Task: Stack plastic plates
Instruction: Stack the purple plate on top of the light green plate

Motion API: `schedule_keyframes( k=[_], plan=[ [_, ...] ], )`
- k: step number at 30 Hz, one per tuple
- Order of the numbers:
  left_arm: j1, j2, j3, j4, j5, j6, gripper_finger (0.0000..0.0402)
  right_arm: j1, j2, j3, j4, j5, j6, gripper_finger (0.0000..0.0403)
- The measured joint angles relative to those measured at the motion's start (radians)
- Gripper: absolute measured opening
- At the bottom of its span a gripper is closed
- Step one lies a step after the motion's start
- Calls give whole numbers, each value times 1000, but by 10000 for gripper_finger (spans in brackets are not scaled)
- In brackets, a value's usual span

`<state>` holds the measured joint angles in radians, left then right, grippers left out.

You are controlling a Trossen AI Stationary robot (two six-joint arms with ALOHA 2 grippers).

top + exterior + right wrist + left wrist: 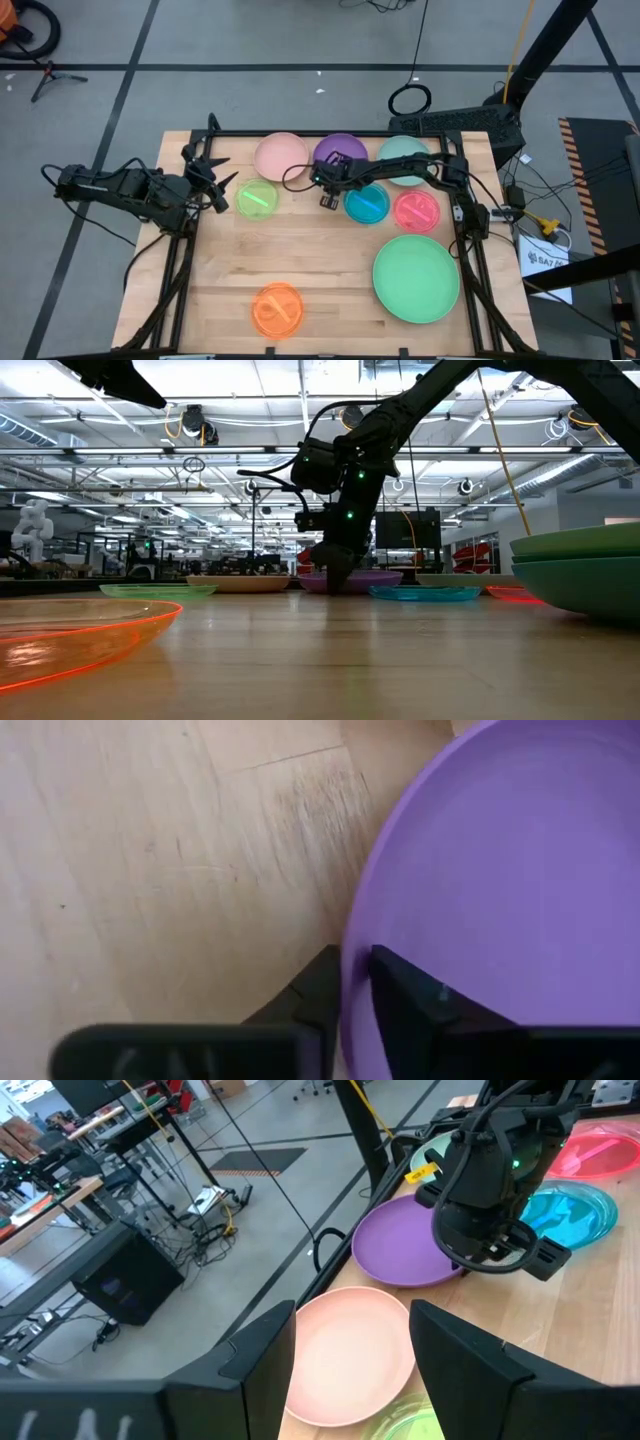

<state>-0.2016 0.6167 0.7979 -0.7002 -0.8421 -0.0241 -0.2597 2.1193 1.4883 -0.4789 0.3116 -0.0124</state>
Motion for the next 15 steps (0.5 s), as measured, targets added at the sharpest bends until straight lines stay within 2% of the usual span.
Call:
schedule_keyframes(
  k=[6,15],
  plan=[
    [0,0,0,0,0,0,202,4,-1,0,0,22,-1,12],
    [0,0,0,0,0,1,202,43,-97,-3,-47,72,3,9]
  ],
)
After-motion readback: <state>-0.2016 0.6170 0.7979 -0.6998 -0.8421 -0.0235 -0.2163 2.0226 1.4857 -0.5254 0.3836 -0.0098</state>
